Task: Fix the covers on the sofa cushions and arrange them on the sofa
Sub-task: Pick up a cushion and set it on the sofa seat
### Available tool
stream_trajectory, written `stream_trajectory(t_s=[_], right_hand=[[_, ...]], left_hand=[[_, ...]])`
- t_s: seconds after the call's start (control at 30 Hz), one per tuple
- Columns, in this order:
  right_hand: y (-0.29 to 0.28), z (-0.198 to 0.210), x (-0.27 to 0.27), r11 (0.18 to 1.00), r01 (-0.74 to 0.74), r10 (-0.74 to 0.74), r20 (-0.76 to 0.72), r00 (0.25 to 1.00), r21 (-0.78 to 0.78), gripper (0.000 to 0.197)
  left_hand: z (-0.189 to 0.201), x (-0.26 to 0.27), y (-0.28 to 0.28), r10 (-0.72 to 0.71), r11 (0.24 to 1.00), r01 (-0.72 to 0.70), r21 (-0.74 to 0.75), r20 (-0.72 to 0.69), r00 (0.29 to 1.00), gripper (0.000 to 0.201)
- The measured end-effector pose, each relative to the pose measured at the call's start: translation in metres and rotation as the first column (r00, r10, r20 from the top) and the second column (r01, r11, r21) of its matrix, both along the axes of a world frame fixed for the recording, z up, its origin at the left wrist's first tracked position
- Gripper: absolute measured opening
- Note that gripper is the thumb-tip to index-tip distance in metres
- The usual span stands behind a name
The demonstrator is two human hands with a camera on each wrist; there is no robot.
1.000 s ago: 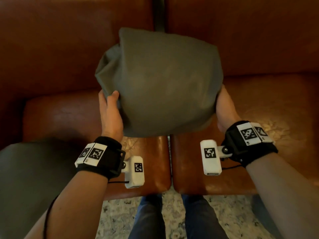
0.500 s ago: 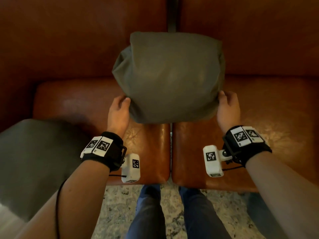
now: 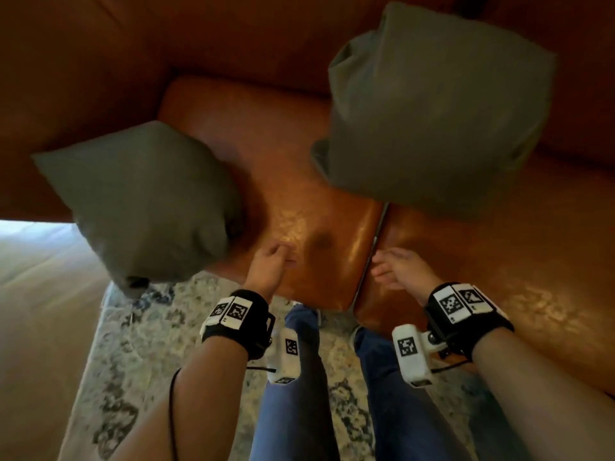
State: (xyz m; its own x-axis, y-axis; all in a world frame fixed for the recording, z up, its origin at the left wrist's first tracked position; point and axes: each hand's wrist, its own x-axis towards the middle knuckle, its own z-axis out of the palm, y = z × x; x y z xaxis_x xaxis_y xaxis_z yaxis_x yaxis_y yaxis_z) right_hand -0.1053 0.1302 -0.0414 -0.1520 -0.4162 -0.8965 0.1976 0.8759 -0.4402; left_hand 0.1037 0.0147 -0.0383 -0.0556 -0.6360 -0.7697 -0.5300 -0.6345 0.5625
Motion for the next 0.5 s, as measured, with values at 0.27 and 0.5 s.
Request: stream_trajectory(t_s=[0.27, 0.5], right_hand=[[-0.06, 0.02, 0.062, 0.989, -0.13, 0.129, -0.02, 0.991, -0.074, 0.021], [-0.113, 0.011, 0.166, 1.0, -0.01, 0.01, -0.019, 1.0, 0.0, 0.02]], left_hand=[[0.019, 0.089, -0.027, 0.062, 0.993, -0.061, -0.099, 0.007, 0.998, 0.02], [0.046, 0.148, -0.141, -0.168, 0.962, 0.159, -0.221, -0.024, 0.985, 0.023]])
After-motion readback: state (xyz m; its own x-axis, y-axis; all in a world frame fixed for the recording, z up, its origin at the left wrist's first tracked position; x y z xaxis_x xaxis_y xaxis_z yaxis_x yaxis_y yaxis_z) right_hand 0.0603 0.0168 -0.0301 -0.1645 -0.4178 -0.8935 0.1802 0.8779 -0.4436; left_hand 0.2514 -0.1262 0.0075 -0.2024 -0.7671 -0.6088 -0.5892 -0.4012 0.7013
